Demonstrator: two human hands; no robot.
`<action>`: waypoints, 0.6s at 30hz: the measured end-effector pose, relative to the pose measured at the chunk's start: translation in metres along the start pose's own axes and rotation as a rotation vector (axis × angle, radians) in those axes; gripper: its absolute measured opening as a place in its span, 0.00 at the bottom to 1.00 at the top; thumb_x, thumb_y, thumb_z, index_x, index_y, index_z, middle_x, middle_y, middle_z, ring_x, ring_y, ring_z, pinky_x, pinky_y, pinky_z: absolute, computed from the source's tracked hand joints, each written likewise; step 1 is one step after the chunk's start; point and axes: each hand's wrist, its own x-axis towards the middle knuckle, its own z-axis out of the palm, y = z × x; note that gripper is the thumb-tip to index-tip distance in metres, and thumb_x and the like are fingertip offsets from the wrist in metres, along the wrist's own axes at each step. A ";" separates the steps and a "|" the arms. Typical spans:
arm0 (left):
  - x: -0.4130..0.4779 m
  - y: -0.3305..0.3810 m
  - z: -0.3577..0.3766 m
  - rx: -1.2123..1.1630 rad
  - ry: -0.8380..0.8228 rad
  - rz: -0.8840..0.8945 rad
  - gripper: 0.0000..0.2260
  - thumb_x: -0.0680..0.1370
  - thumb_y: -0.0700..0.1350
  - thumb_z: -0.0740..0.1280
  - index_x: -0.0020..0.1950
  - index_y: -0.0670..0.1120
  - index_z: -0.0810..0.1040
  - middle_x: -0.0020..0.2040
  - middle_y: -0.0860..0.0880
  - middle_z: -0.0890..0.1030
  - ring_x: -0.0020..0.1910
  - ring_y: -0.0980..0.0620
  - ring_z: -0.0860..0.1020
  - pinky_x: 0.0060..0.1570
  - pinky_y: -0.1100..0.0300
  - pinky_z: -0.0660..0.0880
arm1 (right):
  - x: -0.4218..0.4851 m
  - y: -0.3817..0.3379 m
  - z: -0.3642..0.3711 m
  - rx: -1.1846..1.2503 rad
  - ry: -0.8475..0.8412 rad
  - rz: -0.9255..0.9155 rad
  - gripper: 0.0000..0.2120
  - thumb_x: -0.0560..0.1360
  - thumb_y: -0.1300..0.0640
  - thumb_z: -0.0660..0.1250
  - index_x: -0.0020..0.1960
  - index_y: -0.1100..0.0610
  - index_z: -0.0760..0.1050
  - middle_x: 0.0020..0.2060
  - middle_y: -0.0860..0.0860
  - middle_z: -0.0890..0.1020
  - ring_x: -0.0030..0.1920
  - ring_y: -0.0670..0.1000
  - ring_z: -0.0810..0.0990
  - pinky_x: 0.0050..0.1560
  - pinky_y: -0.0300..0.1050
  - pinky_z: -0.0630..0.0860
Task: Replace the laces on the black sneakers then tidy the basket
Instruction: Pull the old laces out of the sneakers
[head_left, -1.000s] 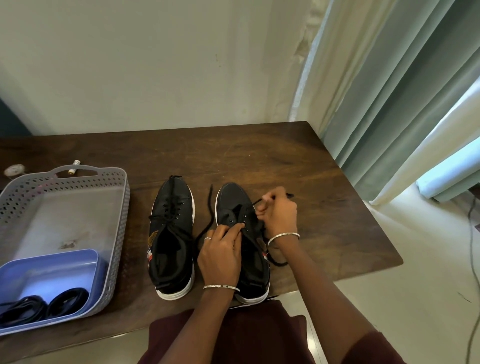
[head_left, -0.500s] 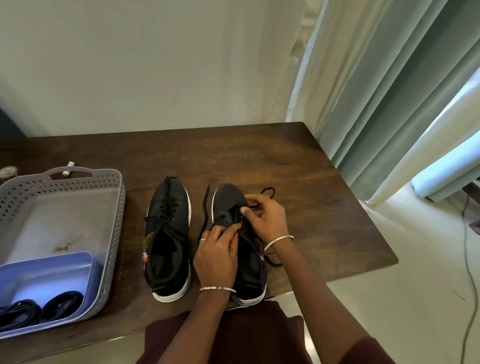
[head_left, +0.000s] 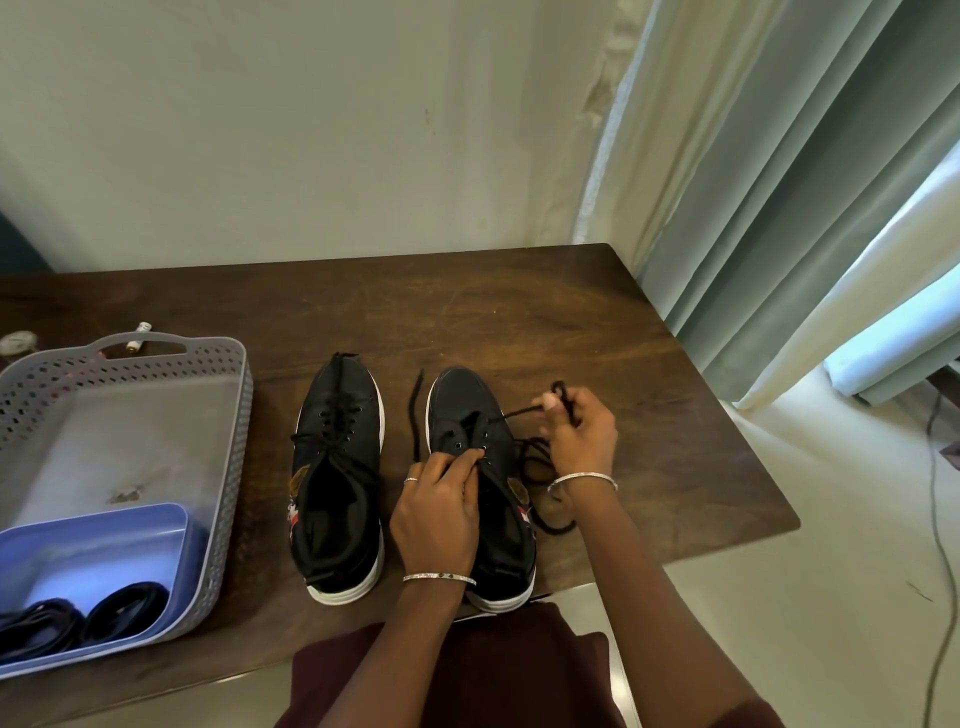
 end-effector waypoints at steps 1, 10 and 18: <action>0.000 0.000 0.000 -0.004 0.000 -0.002 0.12 0.72 0.43 0.77 0.53 0.54 0.86 0.41 0.54 0.80 0.40 0.49 0.78 0.31 0.57 0.75 | 0.000 -0.001 -0.006 0.024 0.040 0.027 0.06 0.78 0.57 0.70 0.43 0.49 0.79 0.40 0.49 0.85 0.43 0.52 0.85 0.45 0.55 0.83; -0.001 -0.001 0.002 -0.031 -0.003 -0.028 0.12 0.72 0.44 0.76 0.54 0.56 0.85 0.42 0.54 0.80 0.40 0.49 0.78 0.31 0.57 0.74 | -0.004 -0.021 -0.023 -0.921 -0.098 0.141 0.34 0.71 0.47 0.75 0.72 0.45 0.64 0.72 0.58 0.65 0.68 0.63 0.70 0.64 0.65 0.68; 0.000 -0.001 0.000 -0.013 0.003 -0.016 0.12 0.72 0.43 0.76 0.54 0.55 0.85 0.42 0.53 0.80 0.40 0.48 0.77 0.32 0.56 0.75 | -0.013 -0.013 0.022 -0.895 -0.284 -0.404 0.06 0.78 0.51 0.68 0.54 0.49 0.78 0.54 0.46 0.79 0.61 0.52 0.72 0.59 0.53 0.63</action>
